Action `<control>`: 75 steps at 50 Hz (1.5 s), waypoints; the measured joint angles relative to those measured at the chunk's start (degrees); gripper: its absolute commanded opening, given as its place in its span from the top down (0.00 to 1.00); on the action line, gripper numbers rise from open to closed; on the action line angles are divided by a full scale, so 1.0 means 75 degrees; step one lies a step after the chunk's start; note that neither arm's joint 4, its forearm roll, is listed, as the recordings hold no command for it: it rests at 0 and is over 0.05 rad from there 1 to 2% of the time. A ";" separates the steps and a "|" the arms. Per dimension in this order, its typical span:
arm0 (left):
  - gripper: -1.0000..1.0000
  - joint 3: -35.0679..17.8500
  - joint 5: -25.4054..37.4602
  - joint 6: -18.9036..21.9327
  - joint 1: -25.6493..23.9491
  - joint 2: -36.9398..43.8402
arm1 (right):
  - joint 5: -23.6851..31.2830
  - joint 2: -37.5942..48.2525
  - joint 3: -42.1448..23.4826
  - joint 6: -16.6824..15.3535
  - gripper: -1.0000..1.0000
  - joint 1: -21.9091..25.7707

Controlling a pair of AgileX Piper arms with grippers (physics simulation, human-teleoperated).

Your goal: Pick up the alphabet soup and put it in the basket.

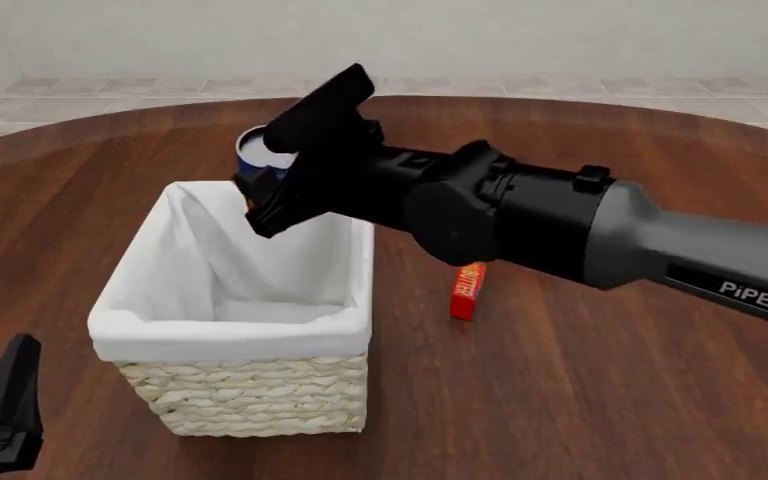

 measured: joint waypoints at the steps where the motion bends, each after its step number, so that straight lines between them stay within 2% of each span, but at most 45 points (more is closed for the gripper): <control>1: 0.00 0.0000 -0.0003 0.0000 0.0002 0.0000 | -0.0004 0.0033 -0.0018 0.0010 1.00 0.0003; 45: 0.00 0.0001 -0.0029 0.0004 0.0021 0.0000 | -0.0072 0.0800 -0.0313 0.0566 1.00 0.0304; 75: 0.00 0.0001 -0.0045 -0.0007 0.0026 0.0000 | 0.0002 0.1088 -0.0380 0.0377 1.00 0.0236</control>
